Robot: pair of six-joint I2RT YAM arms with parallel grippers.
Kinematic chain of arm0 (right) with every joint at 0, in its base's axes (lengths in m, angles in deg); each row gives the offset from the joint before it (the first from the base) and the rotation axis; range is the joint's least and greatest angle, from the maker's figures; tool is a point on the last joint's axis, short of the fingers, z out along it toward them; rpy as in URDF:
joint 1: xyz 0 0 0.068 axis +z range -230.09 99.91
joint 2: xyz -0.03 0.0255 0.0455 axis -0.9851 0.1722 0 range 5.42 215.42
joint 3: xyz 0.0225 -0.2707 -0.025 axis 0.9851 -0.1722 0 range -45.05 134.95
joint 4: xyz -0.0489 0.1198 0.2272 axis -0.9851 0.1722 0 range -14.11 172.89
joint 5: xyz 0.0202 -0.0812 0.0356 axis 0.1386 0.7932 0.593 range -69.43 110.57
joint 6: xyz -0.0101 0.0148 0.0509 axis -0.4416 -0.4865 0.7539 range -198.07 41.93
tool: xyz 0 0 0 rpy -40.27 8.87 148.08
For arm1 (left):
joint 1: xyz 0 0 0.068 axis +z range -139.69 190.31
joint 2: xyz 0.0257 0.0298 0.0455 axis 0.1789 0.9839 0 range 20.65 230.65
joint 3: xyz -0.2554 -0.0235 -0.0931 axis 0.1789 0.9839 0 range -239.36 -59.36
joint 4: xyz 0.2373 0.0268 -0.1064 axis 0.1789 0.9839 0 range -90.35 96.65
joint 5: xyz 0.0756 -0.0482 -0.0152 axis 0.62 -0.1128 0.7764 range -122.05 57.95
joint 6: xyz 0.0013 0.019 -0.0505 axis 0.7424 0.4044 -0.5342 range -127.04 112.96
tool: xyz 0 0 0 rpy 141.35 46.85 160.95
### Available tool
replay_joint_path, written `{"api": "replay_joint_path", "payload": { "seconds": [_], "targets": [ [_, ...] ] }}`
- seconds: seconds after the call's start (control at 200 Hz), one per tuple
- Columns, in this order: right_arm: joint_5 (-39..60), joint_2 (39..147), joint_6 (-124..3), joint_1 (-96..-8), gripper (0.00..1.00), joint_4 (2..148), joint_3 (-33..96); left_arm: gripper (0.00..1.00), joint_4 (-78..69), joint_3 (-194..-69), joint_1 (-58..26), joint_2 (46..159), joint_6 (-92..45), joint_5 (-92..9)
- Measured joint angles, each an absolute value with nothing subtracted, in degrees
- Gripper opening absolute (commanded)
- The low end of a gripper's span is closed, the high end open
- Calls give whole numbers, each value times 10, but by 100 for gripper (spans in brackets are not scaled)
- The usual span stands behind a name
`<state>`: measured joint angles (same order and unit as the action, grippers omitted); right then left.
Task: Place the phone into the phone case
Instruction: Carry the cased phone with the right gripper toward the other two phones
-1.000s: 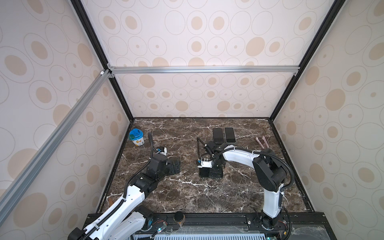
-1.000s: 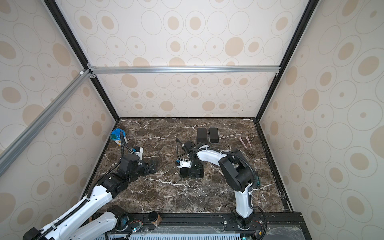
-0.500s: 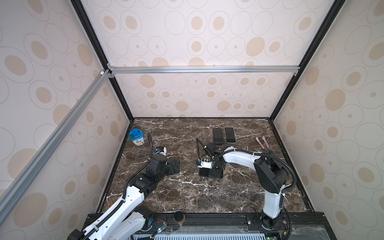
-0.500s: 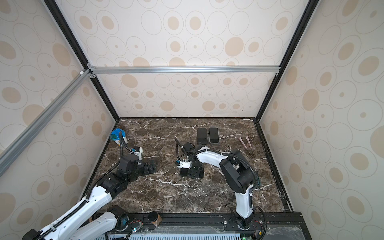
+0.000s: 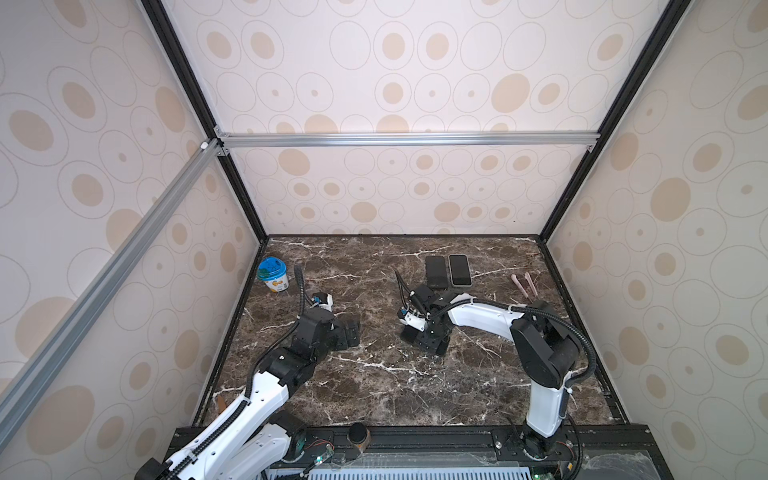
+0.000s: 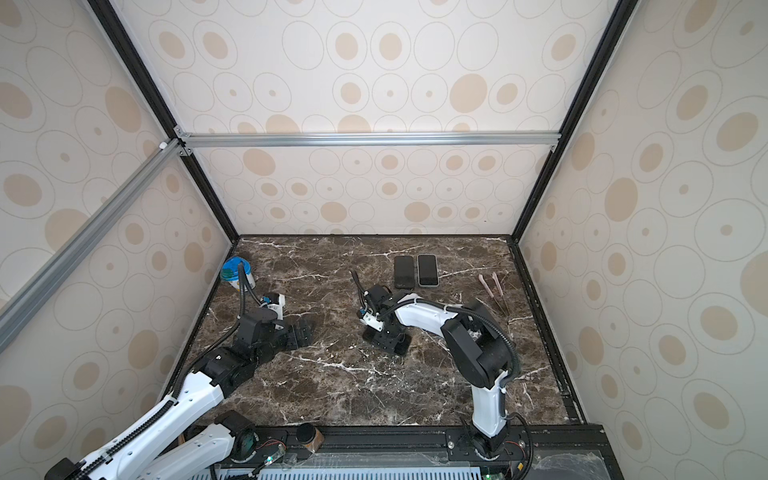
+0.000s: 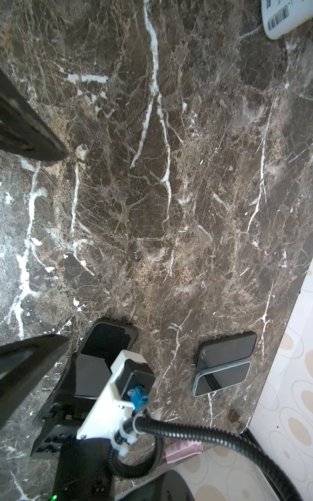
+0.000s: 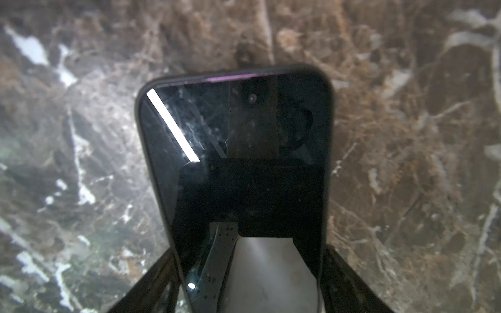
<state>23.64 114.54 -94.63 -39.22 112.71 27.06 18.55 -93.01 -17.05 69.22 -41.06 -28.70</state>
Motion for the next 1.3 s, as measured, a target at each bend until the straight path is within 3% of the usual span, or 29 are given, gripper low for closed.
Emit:
{"api": "replay_joint_path", "payload": {
  "seconds": [0.345, 0.765, 1.3],
  "targets": [
    [239, 1105, -790, -471, 17, 1118, 271, 100, 174, -930, -170, 711, -401, -292],
    [302, 1053, -698, -571, 14, 1154, 359, 100, 143, -923, -170, 712, -394, -306],
    [305, 1164, -674, -692, 14, 1167, 483, 100, 139, -917, -170, 682, -369, -317]
  ]
}}
